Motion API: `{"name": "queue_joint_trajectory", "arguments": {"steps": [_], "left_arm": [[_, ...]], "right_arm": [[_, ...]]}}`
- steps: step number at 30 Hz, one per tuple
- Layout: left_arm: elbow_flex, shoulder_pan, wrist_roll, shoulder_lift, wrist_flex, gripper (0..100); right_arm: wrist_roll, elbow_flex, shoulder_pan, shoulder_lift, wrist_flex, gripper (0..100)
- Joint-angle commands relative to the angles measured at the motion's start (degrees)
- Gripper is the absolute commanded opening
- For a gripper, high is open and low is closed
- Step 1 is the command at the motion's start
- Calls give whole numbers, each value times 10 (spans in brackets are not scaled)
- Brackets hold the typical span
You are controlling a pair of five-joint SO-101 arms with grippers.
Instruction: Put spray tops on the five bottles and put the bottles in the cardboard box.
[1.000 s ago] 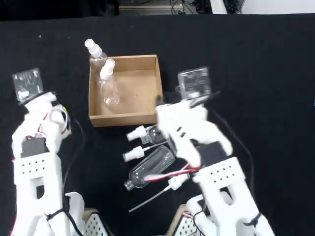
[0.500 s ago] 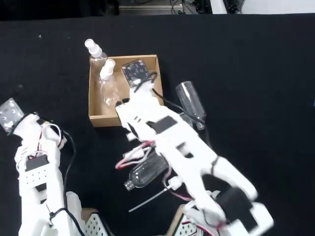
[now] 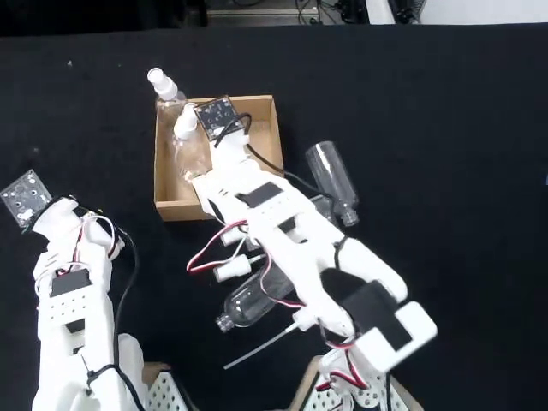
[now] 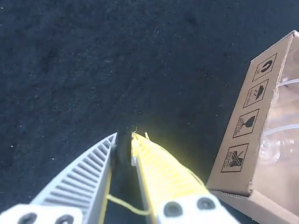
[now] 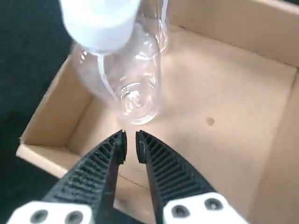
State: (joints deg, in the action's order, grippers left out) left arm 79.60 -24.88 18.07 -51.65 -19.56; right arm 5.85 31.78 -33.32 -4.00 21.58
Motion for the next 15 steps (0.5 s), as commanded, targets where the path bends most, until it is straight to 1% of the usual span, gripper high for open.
{"name": "queue_joint_trajectory", "arguments": {"steps": [1, 5, 15], "left_arm": [[-7, 5, 5, -12, 12, 40], [-7, 5, 5, -12, 12, 40], [-7, 5, 5, -12, 12, 40]], "right_arm": [[0, -62, 4, -16, -16, 11], [0, -89, 18, -47, -16, 11], [3, -145, 17, -118, -16, 11]]}}
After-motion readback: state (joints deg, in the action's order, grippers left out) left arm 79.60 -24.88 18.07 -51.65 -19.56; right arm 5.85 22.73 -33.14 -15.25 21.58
